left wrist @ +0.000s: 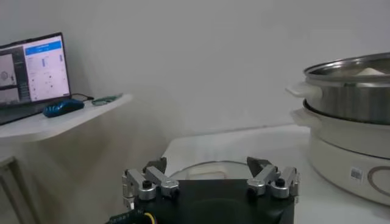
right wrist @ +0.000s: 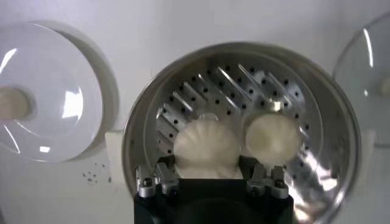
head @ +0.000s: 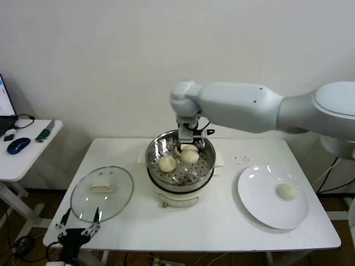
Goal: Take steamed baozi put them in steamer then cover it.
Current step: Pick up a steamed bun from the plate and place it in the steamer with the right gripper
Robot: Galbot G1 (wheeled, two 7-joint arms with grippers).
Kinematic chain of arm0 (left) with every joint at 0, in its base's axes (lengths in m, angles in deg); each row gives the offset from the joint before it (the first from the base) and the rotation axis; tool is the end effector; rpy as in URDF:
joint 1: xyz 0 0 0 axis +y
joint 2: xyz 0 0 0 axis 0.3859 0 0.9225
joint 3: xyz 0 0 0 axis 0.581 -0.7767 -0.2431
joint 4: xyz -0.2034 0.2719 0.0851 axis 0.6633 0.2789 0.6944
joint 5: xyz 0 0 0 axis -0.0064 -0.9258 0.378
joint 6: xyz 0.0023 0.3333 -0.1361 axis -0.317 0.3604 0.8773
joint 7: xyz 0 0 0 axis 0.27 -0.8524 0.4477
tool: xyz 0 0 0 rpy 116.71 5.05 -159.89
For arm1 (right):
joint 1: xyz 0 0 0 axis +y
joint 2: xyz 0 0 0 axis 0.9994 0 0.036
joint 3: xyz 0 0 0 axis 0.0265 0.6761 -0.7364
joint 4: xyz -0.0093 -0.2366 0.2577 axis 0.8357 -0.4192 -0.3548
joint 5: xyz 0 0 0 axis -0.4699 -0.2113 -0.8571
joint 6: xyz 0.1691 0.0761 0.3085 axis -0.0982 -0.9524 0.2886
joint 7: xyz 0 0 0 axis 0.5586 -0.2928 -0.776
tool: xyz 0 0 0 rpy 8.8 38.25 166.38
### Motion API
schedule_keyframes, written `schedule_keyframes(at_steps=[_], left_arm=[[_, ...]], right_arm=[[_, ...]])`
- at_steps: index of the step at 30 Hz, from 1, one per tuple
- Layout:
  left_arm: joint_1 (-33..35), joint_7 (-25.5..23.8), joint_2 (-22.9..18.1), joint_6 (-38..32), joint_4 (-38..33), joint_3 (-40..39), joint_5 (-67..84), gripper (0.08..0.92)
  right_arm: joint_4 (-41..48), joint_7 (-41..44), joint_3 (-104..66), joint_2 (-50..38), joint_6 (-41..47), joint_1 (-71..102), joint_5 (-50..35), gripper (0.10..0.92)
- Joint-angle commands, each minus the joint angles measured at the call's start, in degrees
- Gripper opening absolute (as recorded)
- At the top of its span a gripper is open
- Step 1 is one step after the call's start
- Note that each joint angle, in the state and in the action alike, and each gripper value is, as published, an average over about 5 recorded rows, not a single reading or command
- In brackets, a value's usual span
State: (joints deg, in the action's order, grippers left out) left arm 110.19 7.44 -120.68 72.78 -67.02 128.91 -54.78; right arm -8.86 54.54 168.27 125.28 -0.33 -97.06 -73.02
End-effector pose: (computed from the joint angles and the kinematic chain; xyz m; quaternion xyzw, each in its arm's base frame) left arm 0.1129 0.0944 -0.3323 0.0687 -0.9883 -0.0795 0.1105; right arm 0.5401 0.2060 -0.0471 0.6458 0.0134 0.7615 0.0531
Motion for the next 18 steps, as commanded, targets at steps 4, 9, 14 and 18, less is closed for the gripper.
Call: schedule_keyframes(at_steps=[4,9,14,18], left_arm=[[-0.3,0.0,0.2,0.0,0.8,-0.1,0.4,0.823],[-0.6,0.0,0.6,0.0,1.2,0.0,0.6,0.823],[-1.4,0.0,0.9,0.4,1.2,0.0,0.5,0.823],[-1.9,-0.1,0.9,0.7,1.2,-0.4,0.0,0.823]], right_arm=[[-1.5,0.1,0.7,3.9,-3.0,5.2,4.5,0.696],[-2.2,0.0,0.6,3.7,-3.5,5.7,4.9,0.696],[-2.1,0.0,0.6,3.2,-3.4,5.9,5.2,0.697],[-1.6,-0.2,0.4,3.3,-3.2,5.9,5.5,0.74]])
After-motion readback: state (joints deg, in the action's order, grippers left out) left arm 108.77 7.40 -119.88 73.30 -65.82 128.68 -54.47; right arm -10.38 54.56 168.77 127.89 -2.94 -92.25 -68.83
